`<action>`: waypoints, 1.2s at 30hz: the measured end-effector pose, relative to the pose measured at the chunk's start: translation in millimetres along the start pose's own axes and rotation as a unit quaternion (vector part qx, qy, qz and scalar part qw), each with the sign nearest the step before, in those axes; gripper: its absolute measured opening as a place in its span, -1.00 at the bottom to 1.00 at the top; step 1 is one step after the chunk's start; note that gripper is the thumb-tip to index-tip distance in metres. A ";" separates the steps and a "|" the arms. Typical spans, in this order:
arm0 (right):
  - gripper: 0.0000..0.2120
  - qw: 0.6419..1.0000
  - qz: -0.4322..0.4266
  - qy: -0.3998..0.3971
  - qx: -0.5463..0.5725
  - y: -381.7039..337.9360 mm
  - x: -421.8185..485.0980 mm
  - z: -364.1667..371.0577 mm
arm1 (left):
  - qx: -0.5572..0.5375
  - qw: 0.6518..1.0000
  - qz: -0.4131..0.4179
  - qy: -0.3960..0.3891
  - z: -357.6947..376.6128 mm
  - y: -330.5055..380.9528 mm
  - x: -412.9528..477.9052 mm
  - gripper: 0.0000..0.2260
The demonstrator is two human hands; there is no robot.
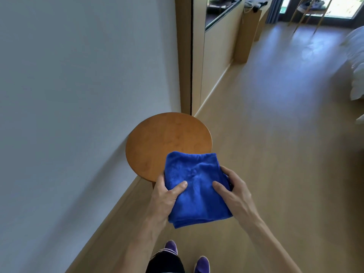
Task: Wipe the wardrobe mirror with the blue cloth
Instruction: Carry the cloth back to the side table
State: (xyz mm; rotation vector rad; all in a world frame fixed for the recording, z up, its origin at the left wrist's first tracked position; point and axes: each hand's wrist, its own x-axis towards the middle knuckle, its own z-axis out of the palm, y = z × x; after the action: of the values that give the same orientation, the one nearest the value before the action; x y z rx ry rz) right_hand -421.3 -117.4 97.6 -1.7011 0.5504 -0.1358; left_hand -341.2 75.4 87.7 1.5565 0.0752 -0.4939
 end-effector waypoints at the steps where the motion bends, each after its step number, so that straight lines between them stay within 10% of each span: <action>1: -0.59 1.000 0.004 0.003 0.000 1.0 7.8 -4.3 | 0.004 1.000 0.003 -0.001 6.2 2.0 7.7 -0.37; 22: -0.54 0.991 0.010 -0.058 -0.118 -41.2 267.3 -11.3 | -0.066 0.997 -0.012 0.025 46.7 49.4 224.9 -0.62; 36: -0.59 0.947 -0.005 -0.261 -0.187 -46.8 390.7 52.9 | -0.100 0.972 -0.072 0.198 19.4 48.0 274.3 -0.64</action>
State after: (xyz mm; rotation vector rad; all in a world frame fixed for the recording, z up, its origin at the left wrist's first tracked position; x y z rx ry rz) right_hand -44.6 -232.7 48.2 -2.0077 0.1732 0.4306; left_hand -82.5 -16.2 36.7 1.4361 0.5334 -0.2717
